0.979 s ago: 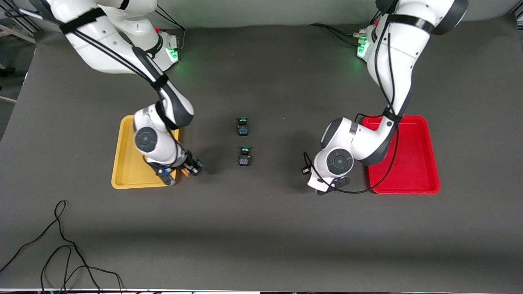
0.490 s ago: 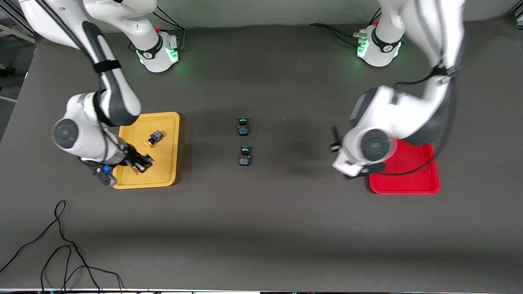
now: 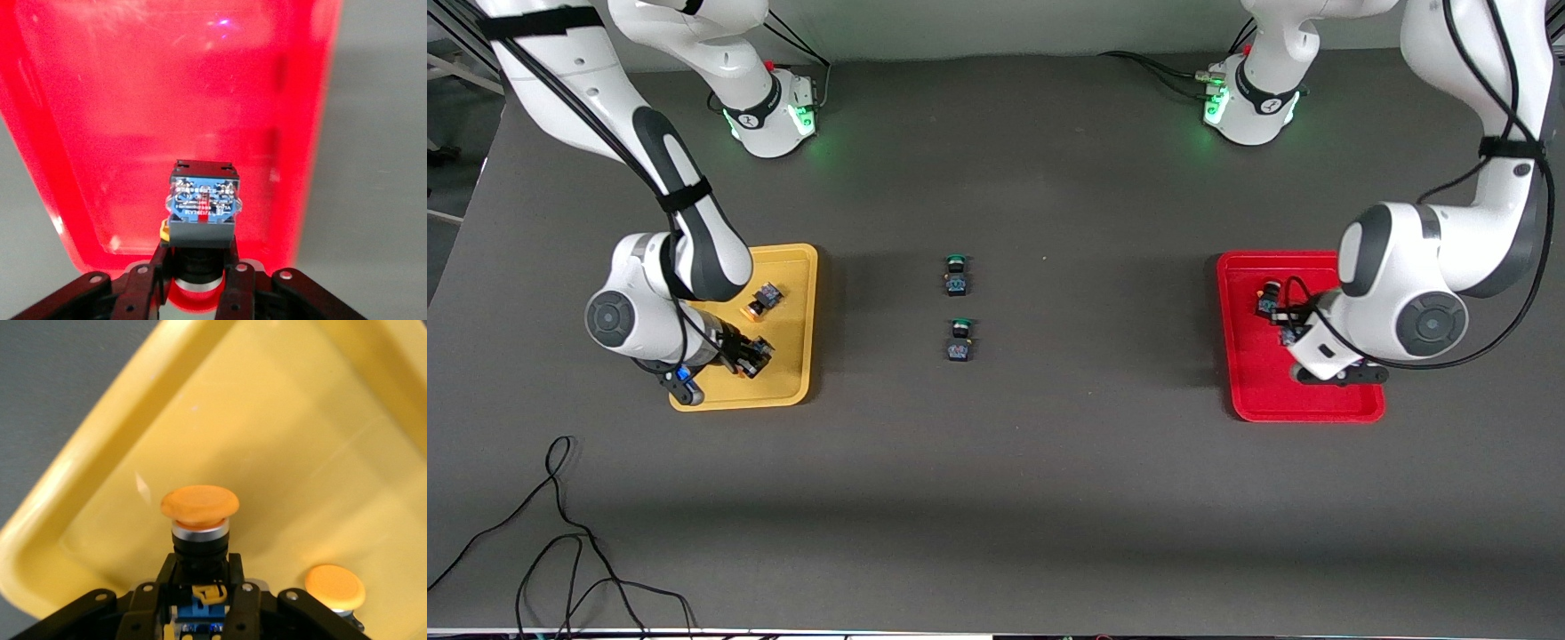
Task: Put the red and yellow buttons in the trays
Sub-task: 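Lower both buttons into their trays and open both grippers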
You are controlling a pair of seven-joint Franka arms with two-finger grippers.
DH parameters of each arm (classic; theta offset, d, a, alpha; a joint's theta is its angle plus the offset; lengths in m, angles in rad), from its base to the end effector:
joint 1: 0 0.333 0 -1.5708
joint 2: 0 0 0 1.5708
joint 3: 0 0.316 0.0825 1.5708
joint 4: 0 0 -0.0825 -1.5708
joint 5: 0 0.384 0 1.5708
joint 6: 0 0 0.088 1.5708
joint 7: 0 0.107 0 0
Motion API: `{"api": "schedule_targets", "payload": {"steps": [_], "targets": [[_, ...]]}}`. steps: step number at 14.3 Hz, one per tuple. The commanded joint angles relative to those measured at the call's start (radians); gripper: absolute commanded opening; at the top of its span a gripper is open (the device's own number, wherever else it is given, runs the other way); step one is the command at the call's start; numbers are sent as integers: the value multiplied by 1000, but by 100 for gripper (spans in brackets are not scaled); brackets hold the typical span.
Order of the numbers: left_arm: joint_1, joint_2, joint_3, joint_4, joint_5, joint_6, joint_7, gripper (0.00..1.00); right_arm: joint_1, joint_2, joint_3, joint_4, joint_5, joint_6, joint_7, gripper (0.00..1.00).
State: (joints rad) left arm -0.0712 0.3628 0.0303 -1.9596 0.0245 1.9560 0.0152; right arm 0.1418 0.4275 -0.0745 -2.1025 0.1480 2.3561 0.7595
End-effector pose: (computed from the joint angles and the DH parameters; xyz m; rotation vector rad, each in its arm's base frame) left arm 0.5696 -0.0221 0.2659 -3.0517 0.1061 0.5649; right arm 0.5612 0.0394 0.1994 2.8713 -1.2172 -0.2848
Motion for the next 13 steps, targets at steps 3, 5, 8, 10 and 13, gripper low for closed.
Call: {"api": "schedule_targets", "payload": {"steps": [3,5,8,10,13], "targets": [[21,90,49,-13,9,150,163,0,1,-32,-7,-8,24,2,-14,100],[21,94,49,-10,9,147,164,7,-2,-67,-7,-8,22,-7,-20,100],[18,65,49,10,8,86,166,100,-2,-159,-7,10,8,-56,-32,100],[8,24,45,108,5,-91,148,100,-1,-222,-7,19,8,-86,-110,100],[-50,-60,42,246,2,-320,58,100,-1,-291,-5,45,-135,-144,-355,100]]}}
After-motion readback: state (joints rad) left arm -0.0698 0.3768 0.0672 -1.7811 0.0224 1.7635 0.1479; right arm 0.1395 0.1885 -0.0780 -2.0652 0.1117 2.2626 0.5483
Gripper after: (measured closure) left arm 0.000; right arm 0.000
